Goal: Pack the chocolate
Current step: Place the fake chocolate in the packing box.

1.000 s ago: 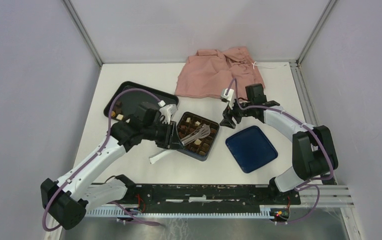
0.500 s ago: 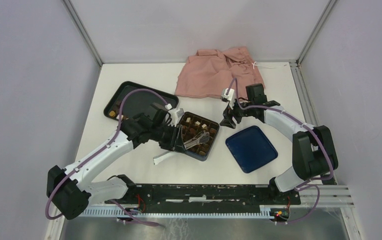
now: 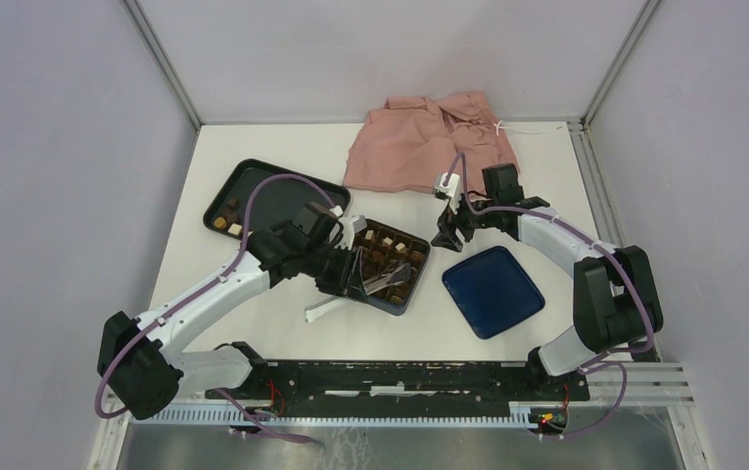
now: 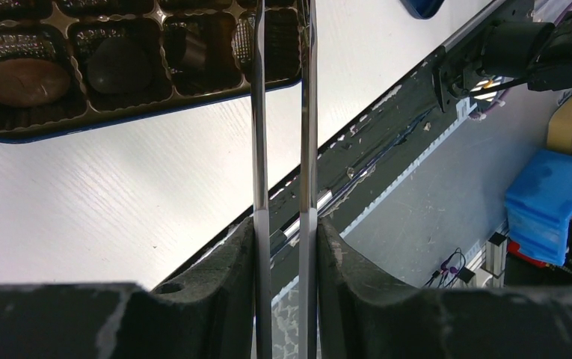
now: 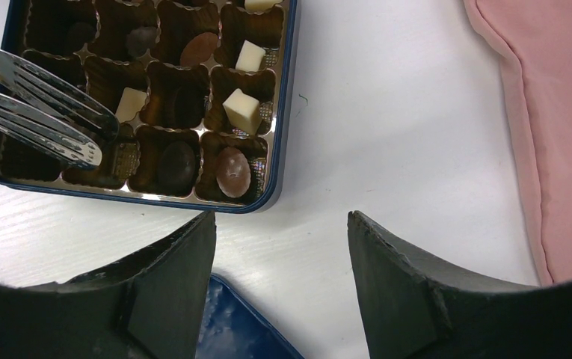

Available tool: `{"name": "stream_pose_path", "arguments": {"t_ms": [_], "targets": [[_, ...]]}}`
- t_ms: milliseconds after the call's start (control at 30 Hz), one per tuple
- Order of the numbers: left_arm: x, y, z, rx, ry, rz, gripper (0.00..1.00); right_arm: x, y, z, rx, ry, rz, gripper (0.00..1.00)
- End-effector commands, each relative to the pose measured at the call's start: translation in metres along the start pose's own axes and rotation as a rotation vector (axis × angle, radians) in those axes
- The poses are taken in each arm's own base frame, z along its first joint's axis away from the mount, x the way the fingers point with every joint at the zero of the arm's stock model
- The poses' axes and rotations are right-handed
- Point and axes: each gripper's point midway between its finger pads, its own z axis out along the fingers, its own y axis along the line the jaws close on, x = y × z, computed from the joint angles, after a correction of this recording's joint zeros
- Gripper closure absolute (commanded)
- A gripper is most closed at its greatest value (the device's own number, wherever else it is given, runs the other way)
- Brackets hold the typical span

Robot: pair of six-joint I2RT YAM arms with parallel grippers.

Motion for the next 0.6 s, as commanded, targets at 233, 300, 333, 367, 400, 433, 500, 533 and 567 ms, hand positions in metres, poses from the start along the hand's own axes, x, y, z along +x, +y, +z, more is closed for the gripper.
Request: {"name": "stream_pose_path", "arguments": {"t_ms": [233, 300, 333, 367, 400, 433, 500, 533, 567], "targets": [[-0.020, -0.013, -0.004, 0.006, -0.066, 0.055, 0.59, -0.019, -0.006, -0.004, 0.000, -0.043, -0.040, 0.29], [-0.020, -0.013, -0.004, 0.004, -0.068, 0.055, 0.58, -0.019, -0.005, -0.004, -0.001, -0.043, -0.039, 0.29], [-0.020, -0.013, -0.005, 0.003, -0.070, 0.056, 0.57, -0.019, -0.006, -0.004, -0.001, -0.043, -0.039, 0.29], [-0.021, -0.014, -0.005, 0.002, -0.073, 0.057, 0.57, -0.019, -0.005, -0.004, -0.001, -0.044, -0.040, 0.29], [-0.021, -0.014, -0.006, 0.003, -0.075, 0.058, 0.57, -0.019, -0.005, -0.004, -0.002, -0.043, -0.039, 0.29], [-0.022, -0.014, -0.006, 0.001, -0.080, 0.059, 0.58, -0.019, -0.006, -0.004, -0.002, -0.043, -0.038, 0.29], [-0.026, -0.015, -0.010, -0.008, -0.101, 0.060, 0.59, -0.019, -0.005, -0.004, -0.002, -0.042, -0.039, 0.29], [-0.029, -0.016, -0.012, -0.011, -0.119, 0.063, 0.61, -0.019, -0.005, -0.004, -0.002, -0.043, -0.040, 0.29], [-0.033, -0.018, -0.016, -0.012, -0.140, 0.066, 0.63, -0.019, -0.005, -0.004, -0.002, -0.042, -0.039, 0.29]]}}
